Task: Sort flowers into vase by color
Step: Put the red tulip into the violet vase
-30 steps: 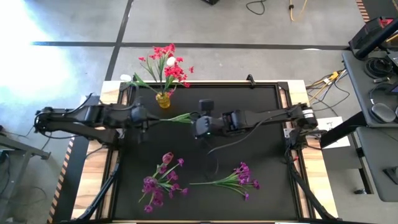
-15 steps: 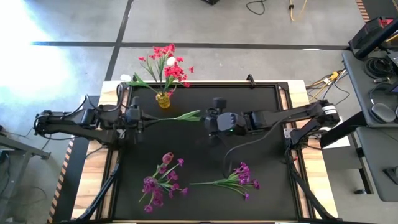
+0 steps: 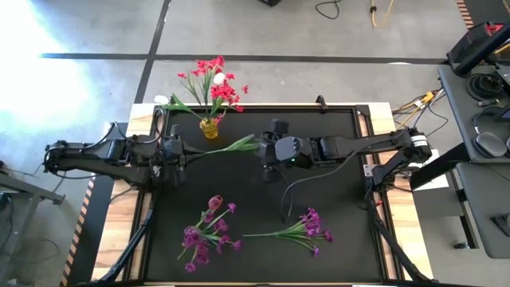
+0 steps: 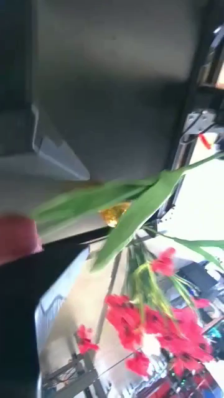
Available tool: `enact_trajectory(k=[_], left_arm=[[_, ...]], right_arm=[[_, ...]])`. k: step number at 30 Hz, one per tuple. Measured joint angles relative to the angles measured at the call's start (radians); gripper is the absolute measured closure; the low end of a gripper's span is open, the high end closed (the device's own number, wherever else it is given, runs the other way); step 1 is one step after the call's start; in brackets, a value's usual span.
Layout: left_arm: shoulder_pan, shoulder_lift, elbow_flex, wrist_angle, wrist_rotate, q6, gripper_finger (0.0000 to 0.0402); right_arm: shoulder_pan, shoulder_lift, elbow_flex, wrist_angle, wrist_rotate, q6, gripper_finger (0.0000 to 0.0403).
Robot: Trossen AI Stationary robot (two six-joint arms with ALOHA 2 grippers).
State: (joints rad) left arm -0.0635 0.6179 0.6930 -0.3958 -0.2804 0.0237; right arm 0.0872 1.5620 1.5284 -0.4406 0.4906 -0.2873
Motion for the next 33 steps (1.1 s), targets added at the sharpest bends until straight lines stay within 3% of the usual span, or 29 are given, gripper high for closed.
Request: enact_trajectory(k=[5,10,16,23,29,33], left_arm=[[0.000,-0.007,-0.009,0.002,-0.003,-0.009,0.0401],[0.000,-0.048,-0.073,0.077,-0.002,-0.012,0.0401],[0.000,-0.169,-0.165,0.181,0.002,-0.004,0.0401],[0.000,-0.335,-0.231,0.248,0.034,0.012,0.0401],[0.000,-0.424,-0.280,0.301,0.108,-0.001,0.0401],[0.000,-0.435,-0.312,0.365,0.151,-0.006,0.0401]], right_arm=[[0.002,0.000,0.083,-0.080,-0.010,0.000,0.0187],[0.014,-0.001,0.143,-0.147,-0.012,0.007,0.0189],[0.048,-0.026,0.180,-0.196,0.006,-0.001,0.0221],[0.096,-0.118,0.037,-0.127,0.093,0.005,0.0306],[0.090,-0.196,-0.248,0.314,0.025,-0.018,0.0385],[0.055,-0.160,-0.424,0.720,-0.100,-0.027,0.0390]])
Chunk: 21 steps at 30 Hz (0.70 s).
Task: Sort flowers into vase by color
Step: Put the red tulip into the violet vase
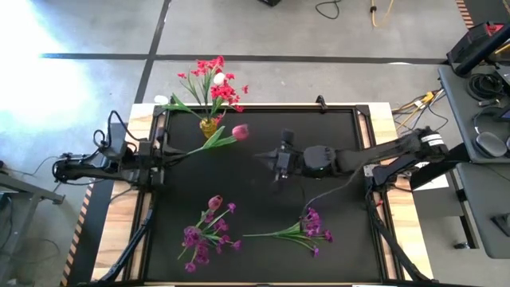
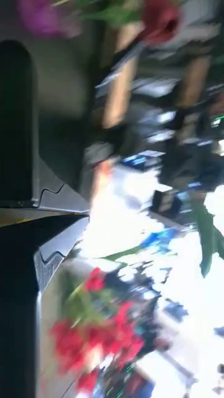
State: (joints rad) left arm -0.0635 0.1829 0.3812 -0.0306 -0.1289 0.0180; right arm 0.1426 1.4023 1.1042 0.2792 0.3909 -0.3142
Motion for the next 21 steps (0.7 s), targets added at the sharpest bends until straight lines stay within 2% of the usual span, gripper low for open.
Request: enact_trajectory(k=[4,7,9,16,21], left_arm=[[0.000,0.020,-0.033,0.104,0.038,0.000,0.0401],[0.000,0.058,-0.071,0.238,0.072,0.006,0.0401],[-0.001,0.096,-0.099,0.333,0.094,0.007,0.0401],[-0.001,0.268,-0.207,0.732,0.112,0.028,0.0402],[-0.001,0.378,-0.217,0.872,0.158,0.032,0.0401]], right_arm=[[-0.028,0.102,-0.079,0.353,-0.141,0.051,0.0390],[-0.031,0.216,-0.076,0.580,-0.164,0.070,0.0389],[-0.032,0.291,-0.036,0.672,-0.165,0.064,0.0380],[-0.025,0.474,0.200,0.705,-0.181,0.080,0.0290],[-0.025,0.521,0.317,0.665,-0.164,0.067,0.0234]])
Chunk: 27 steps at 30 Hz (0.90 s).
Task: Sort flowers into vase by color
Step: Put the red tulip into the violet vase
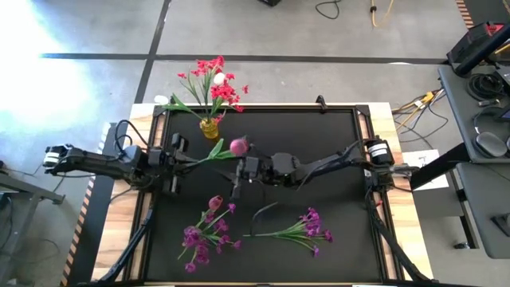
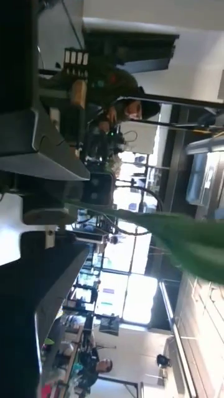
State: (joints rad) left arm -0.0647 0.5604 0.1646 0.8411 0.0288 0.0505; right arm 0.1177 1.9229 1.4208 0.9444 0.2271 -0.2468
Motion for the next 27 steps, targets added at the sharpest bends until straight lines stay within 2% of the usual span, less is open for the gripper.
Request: enact_trajectory(k=[4,8,11,16,17,22,27], left_arm=[[0.000,0.070,0.000,0.062,0.007,0.008,0.0401],[0.000,0.126,0.000,0.115,0.020,0.008,0.0401],[-0.001,0.155,0.000,0.132,0.020,0.008,0.0401],[-0.001,0.175,0.000,0.139,0.020,0.008,0.0401],[-0.002,0.175,0.000,0.139,0.020,0.008,0.0401],[-0.001,0.171,0.001,0.121,0.004,0.011,0.0392],[-0.001,0.157,0.003,0.065,-0.033,0.024,0.0355]], right_arm=[[0.000,0.033,0.065,-0.042,0.001,-0.020,0.0225],[0.000,0.043,0.091,-0.043,0.001,-0.023,0.0246],[0.003,0.042,0.092,-0.039,0.010,-0.033,0.0283],[0.014,0.039,0.091,-0.057,0.012,-0.082,0.0375],[0.016,0.039,0.091,-0.057,0.014,-0.091,0.0383],[0.037,0.003,0.091,-0.151,0.088,-0.166,0.0393],[0.078,-0.094,0.079,-0.288,0.171,-0.243,0.0394]])
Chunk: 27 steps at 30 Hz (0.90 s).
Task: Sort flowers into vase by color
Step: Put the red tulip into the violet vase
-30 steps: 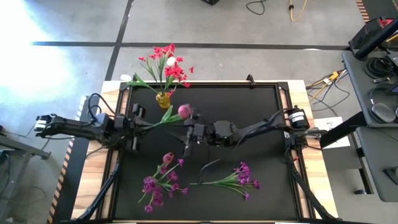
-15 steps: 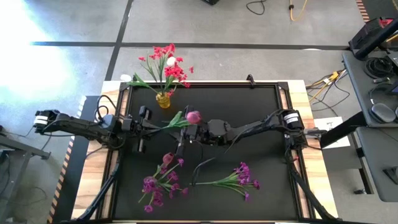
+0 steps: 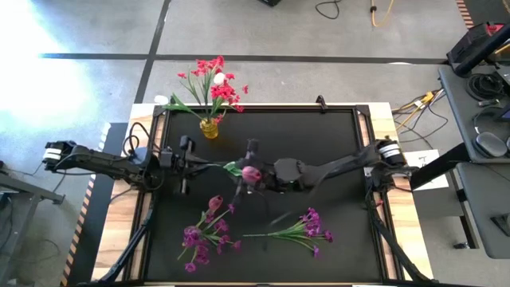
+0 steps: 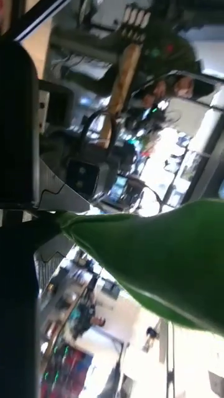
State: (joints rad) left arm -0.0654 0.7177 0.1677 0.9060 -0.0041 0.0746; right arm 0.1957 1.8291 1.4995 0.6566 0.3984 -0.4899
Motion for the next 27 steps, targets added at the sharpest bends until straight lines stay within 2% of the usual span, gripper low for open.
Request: enact_trajectory(k=[4,9,16,21,27], left_arm=[[0.000,-0.020,0.000,-0.029,-0.007,0.000,0.0322],[0.000,-0.050,0.000,-0.048,-0.007,0.021,0.0292],[0.000,-0.081,0.000,-0.075,-0.012,0.058,0.0279],[0.000,-0.109,0.000,-0.120,-0.013,0.073,0.0280],[0.000,-0.151,0.000,-0.119,-0.019,0.074,0.0289]], right_arm=[[0.035,-0.098,-0.071,-0.082,0.098,-0.027,0.0394],[0.082,-0.249,-0.259,-0.082,0.196,0.010,0.0394],[0.148,-0.406,-0.516,-0.087,0.211,0.219,0.0394],[0.237,-0.416,-0.593,-0.086,0.208,0.356,0.0394],[0.388,-0.322,-0.586,-0.098,0.204,0.452,0.0394]])
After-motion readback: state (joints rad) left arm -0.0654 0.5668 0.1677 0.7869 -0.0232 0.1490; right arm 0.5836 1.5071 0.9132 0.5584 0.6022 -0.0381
